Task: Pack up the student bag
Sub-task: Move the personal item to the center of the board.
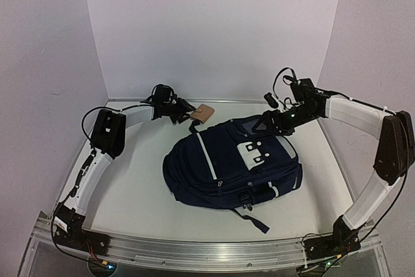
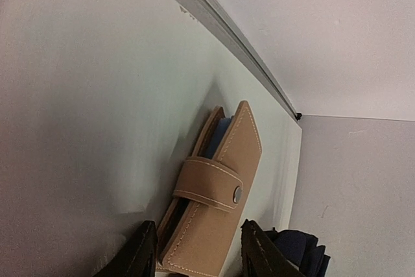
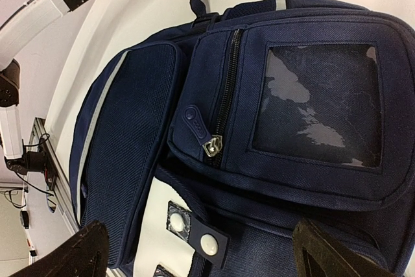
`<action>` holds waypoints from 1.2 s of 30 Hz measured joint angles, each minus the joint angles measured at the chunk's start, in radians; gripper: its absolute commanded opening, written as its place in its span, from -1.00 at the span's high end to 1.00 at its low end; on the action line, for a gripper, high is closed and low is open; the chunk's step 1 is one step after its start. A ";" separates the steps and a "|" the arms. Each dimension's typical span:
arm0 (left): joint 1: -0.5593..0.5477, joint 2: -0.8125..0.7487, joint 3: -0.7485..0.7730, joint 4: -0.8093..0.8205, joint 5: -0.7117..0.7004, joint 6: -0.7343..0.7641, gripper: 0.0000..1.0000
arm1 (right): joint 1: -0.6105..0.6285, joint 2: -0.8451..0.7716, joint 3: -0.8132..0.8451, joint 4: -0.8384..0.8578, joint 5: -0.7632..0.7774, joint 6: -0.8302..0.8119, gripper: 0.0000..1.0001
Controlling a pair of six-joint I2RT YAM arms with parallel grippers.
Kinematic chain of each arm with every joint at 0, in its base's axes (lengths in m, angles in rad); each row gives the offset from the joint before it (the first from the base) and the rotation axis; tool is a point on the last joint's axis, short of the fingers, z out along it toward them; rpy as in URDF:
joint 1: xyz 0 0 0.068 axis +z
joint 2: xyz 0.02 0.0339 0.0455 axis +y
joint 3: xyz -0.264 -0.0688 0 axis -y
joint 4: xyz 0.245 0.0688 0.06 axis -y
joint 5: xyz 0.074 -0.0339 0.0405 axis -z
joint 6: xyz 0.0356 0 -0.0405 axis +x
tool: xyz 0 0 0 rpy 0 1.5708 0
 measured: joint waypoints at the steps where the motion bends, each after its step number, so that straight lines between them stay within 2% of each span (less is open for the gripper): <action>1: 0.000 0.000 -0.011 0.017 0.007 -0.012 0.17 | 0.000 0.000 0.000 0.000 0.000 0.000 -0.97; 7: 0.002 -0.016 -0.110 0.149 0.039 -0.060 0.36 | 0.000 0.000 0.000 0.000 -0.003 0.000 -0.97; 13: 0.002 -0.032 -0.170 0.207 0.052 -0.083 0.59 | -0.002 0.000 0.000 0.000 -0.003 0.000 -0.97; 18: 0.002 -0.043 -0.200 0.222 0.058 -0.083 0.99 | -0.002 0.000 0.000 0.000 -0.002 0.000 -0.97; 24: 0.002 -0.094 -0.293 0.257 0.055 -0.081 1.00 | -0.002 0.000 0.000 0.000 -0.002 -0.003 -0.97; 29: 0.007 -0.208 -0.477 0.271 0.015 -0.059 1.00 | -0.002 0.000 0.000 0.000 -0.002 -0.003 -0.97; 36: 0.052 -0.447 -0.727 0.144 -0.087 0.022 1.00 | -0.002 0.000 0.000 0.001 -0.009 -0.003 -0.97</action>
